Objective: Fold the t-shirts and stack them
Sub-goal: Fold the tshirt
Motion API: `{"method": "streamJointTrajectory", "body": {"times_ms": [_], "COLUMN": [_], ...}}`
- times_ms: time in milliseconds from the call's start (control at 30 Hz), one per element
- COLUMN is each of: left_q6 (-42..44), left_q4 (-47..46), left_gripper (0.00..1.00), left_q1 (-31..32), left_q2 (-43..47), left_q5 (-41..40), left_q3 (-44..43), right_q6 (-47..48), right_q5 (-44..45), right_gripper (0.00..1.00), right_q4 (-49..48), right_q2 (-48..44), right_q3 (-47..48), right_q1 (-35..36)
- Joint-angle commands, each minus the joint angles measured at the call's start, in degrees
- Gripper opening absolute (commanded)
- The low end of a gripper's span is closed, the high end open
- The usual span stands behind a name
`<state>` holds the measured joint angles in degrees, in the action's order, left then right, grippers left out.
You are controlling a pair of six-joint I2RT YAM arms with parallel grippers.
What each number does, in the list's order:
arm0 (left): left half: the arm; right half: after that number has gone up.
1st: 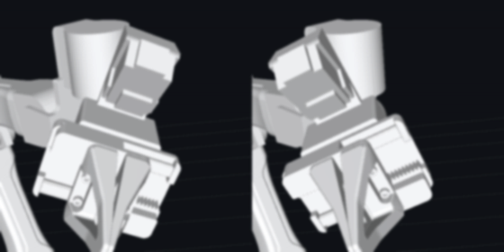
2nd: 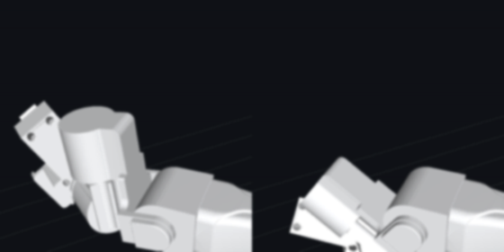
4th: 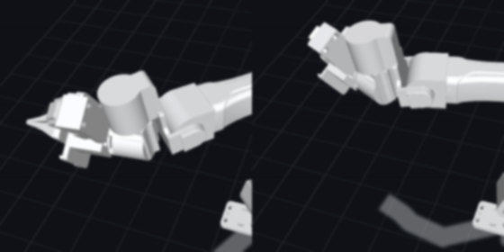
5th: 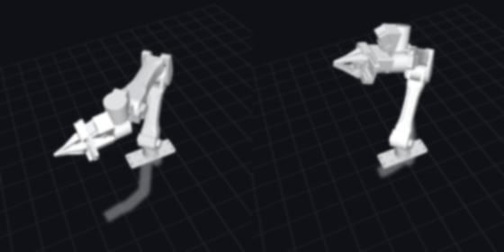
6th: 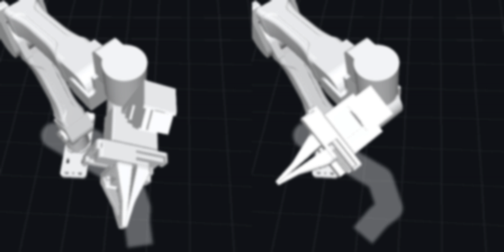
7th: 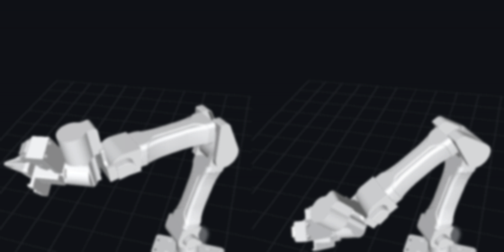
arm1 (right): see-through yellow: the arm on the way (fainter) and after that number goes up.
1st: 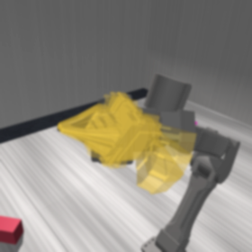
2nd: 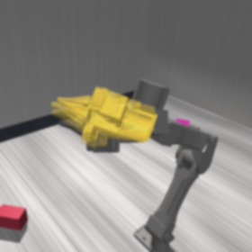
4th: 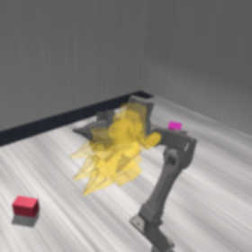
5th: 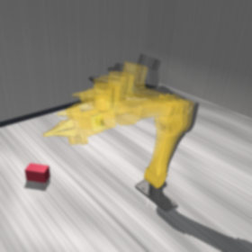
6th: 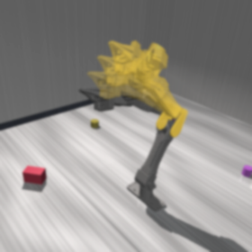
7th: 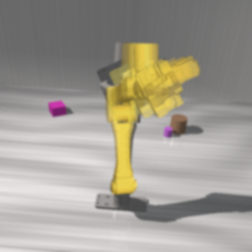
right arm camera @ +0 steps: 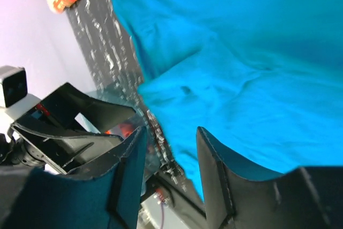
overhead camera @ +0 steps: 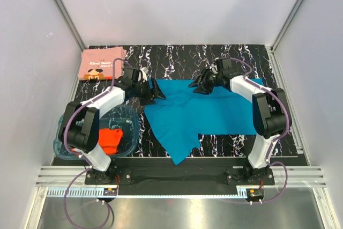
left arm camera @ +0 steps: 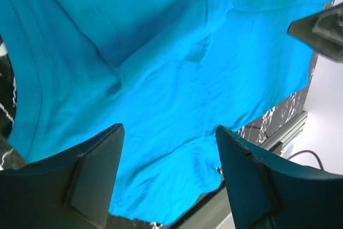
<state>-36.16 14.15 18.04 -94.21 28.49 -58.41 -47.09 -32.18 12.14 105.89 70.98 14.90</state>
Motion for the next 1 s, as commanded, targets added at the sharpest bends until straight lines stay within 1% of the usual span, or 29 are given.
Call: {"method": "streamJointTrajectory", "body": {"times_ms": [0,67,133,233,267,300,433,533,700,967], "left_q6": [-0.9,-0.1,-0.3,-1.8,-2.1,-2.3,-2.6,-2.8,-3.7,-3.3], "left_q4": [3.4,5.9,6.4,5.0,4.7,4.4,4.7,3.9,3.4,5.4], "left_gripper": [0.74,0.73,0.7,0.62,0.6,0.56,0.53,0.52,0.51,0.51], "left_q1": [-0.2,-0.2,-0.6,-1.3,-1.5,-1.6,-2.1,-2.7,-3.7,-4.6], "left_q2": [1.7,-0.2,-3.8,-8.0,-10.7,-13.2,-16.8,-19.1,-22.8,-25.8], "left_q5": [-0.9,-1.8,-1.5,0.9,1.4,2.3,3.5,3.1,5.0,4.7], "left_q3": [-5.2,-9.5,-13.7,-17.4,-19.4,-21.2,-23.1,-23.4,-24.0,-25.3], "right_q6": [-5.3,-4.5,-2.2,-0.6,-0.3,-0.2,-1.3,-1.9,-3.1,-2.0], "right_q5": [-4.3,-5.0,-6.0,-7.5,-7.4,-6.9,-6.7,-6.1,-5.5,-4.4], "right_gripper": [0.5,0.5,0.51,0.5,0.48,0.47,0.46,0.47,0.47,0.4], "right_q4": [-3.3,-3.4,-2.4,0.1,0.9,0.9,-0.1,-0.5,-1.1,0.1], "right_q2": [2.1,3.9,5.9,8.7,9.1,9.5,10.7,12.1,13.2,14.5], "right_q3": [1.5,1.1,1.4,3.5,4.2,4.3,4.3,4.5,3.5,4.1], "right_q1": [0.7,1.3,1.6,2.3,2.9,3.6,4.5,5.3,5.7,6.1]}}
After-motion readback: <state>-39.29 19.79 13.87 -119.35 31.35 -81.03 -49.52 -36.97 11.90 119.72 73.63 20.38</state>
